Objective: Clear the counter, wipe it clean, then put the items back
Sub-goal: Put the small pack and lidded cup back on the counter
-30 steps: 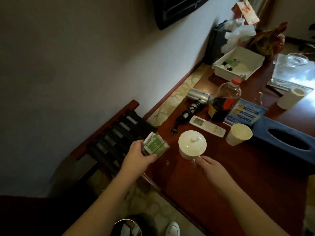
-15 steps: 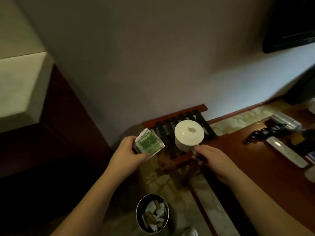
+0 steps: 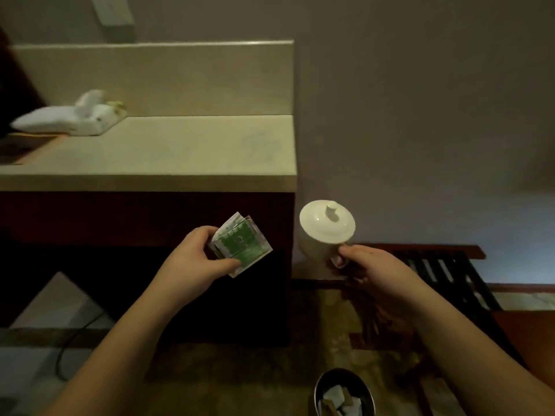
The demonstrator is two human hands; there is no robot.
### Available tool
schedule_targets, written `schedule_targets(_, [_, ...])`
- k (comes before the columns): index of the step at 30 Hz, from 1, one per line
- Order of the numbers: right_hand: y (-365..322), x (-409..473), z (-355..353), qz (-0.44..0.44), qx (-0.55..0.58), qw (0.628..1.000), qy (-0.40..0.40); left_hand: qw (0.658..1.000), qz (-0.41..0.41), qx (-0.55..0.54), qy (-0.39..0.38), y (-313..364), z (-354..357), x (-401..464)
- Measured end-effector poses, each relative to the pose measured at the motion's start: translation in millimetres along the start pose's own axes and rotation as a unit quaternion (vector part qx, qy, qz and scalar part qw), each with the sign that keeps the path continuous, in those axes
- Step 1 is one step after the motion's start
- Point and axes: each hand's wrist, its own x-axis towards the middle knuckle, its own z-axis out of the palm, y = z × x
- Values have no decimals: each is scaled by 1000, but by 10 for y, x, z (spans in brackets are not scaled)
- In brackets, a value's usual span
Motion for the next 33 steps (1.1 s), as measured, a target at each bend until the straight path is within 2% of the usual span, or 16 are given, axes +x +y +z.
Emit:
schedule_targets(6, [-500, 220, 861, -25, 8, 992, -123, 998, -19, -2, 64, -367, -978, -222])
schedule_targets(10, [-830, 415, 1317, -50, 7, 984, -171, 992, -25, 24, 121, -510, -1460, -238])
schedule_targets(18, [-1510, 976, 2038, -59, 33, 979, -194, 974, -36, 81, 208, -597, -2173, 111])
schedule_targets(26, [-2100, 1995, 2662, -70, 30, 969, -236, 964, -51, 141, 221, -657, -2891, 941])
schedule_targets(33, [-2428, 2831, 2989, -49, 29, 970, -238, 944, -82, 229, 221, -952, -3308, 1914])
